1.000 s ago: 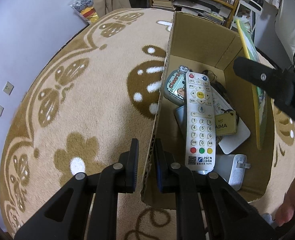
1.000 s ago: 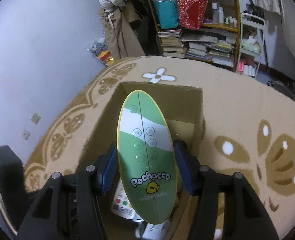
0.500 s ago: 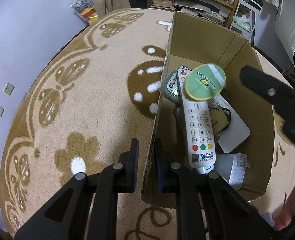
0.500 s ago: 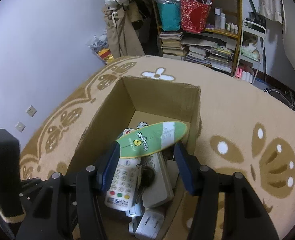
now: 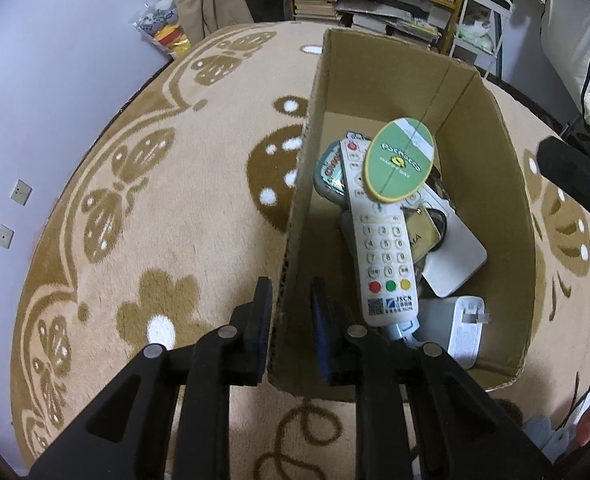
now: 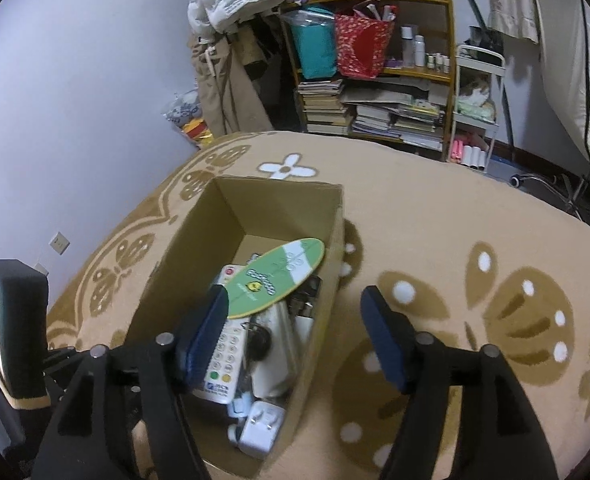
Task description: Organize rigid objects
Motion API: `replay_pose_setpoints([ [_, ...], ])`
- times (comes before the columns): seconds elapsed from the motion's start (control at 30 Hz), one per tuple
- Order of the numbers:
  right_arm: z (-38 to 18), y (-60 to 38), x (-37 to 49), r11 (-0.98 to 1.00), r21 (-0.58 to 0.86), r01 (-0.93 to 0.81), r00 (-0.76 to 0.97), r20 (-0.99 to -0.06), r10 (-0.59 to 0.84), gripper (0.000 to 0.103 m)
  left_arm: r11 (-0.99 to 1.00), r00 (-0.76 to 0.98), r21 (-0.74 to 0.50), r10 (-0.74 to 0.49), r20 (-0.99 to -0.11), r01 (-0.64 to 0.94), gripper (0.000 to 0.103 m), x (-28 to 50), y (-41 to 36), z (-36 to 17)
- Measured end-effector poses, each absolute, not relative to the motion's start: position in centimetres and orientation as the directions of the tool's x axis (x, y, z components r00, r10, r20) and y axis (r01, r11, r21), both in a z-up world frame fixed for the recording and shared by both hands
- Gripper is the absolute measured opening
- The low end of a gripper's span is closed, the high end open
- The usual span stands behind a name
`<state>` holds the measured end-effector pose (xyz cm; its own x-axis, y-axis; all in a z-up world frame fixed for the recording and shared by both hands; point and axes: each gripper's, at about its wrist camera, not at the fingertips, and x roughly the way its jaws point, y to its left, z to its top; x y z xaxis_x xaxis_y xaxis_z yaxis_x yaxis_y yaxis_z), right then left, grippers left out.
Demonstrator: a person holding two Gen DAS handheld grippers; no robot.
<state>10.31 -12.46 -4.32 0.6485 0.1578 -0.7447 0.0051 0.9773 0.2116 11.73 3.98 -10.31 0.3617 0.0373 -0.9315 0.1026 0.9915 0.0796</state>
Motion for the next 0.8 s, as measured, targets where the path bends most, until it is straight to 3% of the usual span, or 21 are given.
replay_pose_setpoints([
  [0.13, -4.4, -13.4, 9.6, 0.979, 0.201, 0.022, 0.640, -0.755, 0.141, 0.079, 0.987, 0.390, 0.105, 0.050, -0.919, 0.120, 0.026, 11.0, 3.4, -9.4],
  [0.27, -4.3, -14.4, 8.5, 0.980, 0.196, 0.038, 0.641, -0.757, 0.127, 0.084, 0.980, 0.444, 0.157, 0.086, -0.892, 0.126, 0.049, 10.0, 2.8, -8.2],
  [0.4, -3.7, -15.1, 7.1, 0.982, 0.180, 0.051, 0.661, -0.743, 0.102, 0.097, 0.972, 0.477, 0.196, 0.113, -0.872, 0.128, 0.059, 9.2, 2.2, -7.0],
  [0.47, -3.5, -15.4, 6.2, 0.984, 0.172, 0.054, 0.667, -0.739, 0.093, 0.100, 0.973, 0.493, 0.197, 0.112, -0.863, 0.123, 0.077, 8.7, 2.1, -6.3],
  [0.8, -3.7, -16.3, 3.5, 0.988, 0.152, 0.036, 0.630, -0.770, 0.096, 0.103, 0.970, 0.588, 0.200, 0.080, -0.805, 0.141, 0.093, 6.0, 1.5, -3.4],
])
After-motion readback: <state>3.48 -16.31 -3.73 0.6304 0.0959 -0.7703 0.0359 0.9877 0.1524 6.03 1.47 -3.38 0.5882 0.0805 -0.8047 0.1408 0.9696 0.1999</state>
